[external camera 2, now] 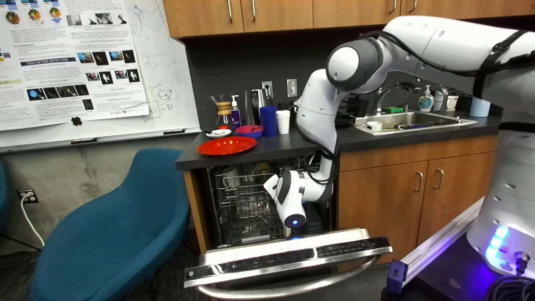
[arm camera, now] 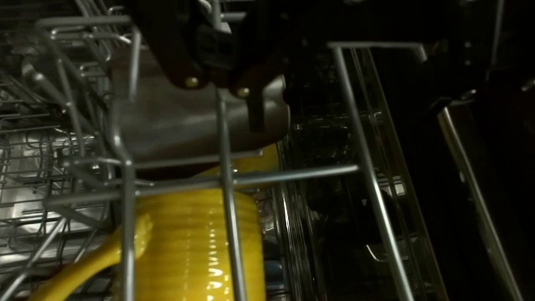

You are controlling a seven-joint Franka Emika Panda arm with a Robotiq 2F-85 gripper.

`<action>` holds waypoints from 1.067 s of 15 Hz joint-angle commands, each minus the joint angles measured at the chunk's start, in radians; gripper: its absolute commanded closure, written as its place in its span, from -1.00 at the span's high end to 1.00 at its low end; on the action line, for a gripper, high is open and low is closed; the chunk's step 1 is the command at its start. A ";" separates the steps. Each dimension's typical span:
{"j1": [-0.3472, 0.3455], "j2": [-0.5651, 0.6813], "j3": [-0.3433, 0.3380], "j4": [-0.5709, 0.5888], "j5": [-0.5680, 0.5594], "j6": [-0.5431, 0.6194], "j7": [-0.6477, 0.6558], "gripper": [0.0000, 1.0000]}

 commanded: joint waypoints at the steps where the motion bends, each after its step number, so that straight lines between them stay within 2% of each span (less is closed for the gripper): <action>1: -0.006 0.006 -0.001 0.017 -0.008 -0.006 -0.020 -0.01; 4: -0.007 0.000 -0.004 0.006 -0.008 -0.011 -0.018 -0.54; 7: -0.010 -0.013 0.000 -0.011 0.000 -0.017 -0.012 -0.96; 9: -0.012 -0.021 0.003 -0.022 0.007 -0.023 -0.009 -1.00; 16: -0.033 -0.072 0.027 -0.102 0.053 -0.053 0.011 -0.96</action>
